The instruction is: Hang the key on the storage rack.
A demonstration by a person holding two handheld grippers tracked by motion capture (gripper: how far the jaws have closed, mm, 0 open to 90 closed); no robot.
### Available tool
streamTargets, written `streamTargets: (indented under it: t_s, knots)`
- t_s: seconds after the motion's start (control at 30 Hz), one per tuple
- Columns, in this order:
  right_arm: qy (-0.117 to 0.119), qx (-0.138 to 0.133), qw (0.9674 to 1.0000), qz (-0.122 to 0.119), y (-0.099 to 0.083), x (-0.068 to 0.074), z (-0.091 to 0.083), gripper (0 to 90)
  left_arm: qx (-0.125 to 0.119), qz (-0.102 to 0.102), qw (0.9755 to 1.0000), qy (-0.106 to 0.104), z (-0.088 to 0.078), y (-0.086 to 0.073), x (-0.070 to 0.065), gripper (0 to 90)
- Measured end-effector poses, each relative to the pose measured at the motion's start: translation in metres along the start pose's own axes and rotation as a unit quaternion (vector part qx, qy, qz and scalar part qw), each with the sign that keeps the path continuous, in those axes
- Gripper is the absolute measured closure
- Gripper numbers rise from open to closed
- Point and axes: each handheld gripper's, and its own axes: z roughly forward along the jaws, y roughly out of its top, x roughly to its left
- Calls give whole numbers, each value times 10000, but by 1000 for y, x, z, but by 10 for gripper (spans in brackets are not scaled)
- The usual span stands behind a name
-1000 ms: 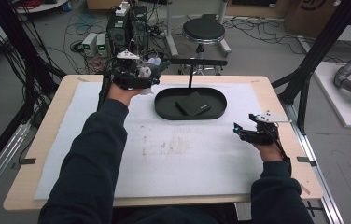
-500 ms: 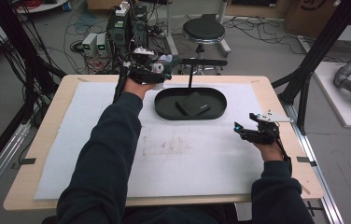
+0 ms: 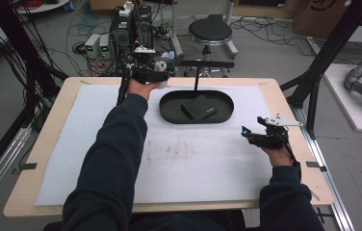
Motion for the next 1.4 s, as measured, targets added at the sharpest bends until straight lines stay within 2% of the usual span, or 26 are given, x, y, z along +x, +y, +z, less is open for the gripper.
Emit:
streamTargets:
  t_s: [0.37,0.73,0.87,1.0,1.17,1.4]
  knots:
    - [-5,-19,10000,25,0,-2,0,236,141,-16,9999,90,1,-11,7,364]
    - [5,22,10000,38,0,-1,0,238,111,-152,9996,199,0,-19,16,363]
    - [12,24,10000,39,0,-1,0,239,170,-132,9989,422,6,-22,18,360]
    - [19,29,10000,51,-1,-2,0,238,200,-198,9978,594,11,-27,21,357]
    - [15,35,10000,59,-1,-3,-1,239,331,-140,9970,680,16,-38,23,357]
    - [30,46,10000,54,-1,-2,-1,239,652,156,9946,797,27,-48,18,357]
